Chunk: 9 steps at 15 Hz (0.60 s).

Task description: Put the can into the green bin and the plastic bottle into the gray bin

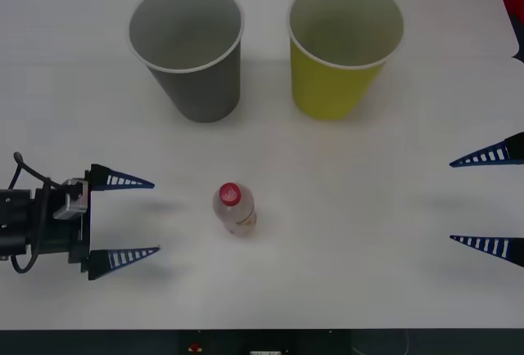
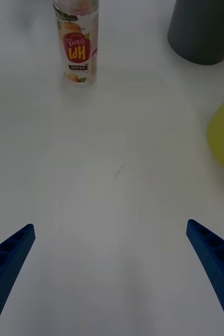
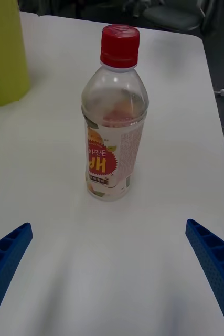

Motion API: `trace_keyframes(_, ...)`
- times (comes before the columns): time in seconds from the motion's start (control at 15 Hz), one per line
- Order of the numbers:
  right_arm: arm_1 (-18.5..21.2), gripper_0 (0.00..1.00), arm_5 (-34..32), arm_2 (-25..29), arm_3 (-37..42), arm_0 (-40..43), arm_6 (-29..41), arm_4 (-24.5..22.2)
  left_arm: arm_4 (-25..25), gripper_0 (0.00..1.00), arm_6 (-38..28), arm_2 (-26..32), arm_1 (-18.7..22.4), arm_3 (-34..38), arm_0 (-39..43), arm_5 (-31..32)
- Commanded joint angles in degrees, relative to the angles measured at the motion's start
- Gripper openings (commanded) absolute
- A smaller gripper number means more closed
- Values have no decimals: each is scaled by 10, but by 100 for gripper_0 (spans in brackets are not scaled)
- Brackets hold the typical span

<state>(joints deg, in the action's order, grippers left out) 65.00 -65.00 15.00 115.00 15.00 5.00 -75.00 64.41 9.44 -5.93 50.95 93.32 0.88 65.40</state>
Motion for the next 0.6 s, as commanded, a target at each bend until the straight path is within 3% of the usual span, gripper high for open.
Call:
trace_keyframes(0.07,0,100,0,0,0,0,0,0,-12,100,20,-27,-24,-45,-31,5)
trace_keyframes(0.6,0,100,0,0,0,0,0,0,-14,100,58,-72,-118,-150,-99,17)
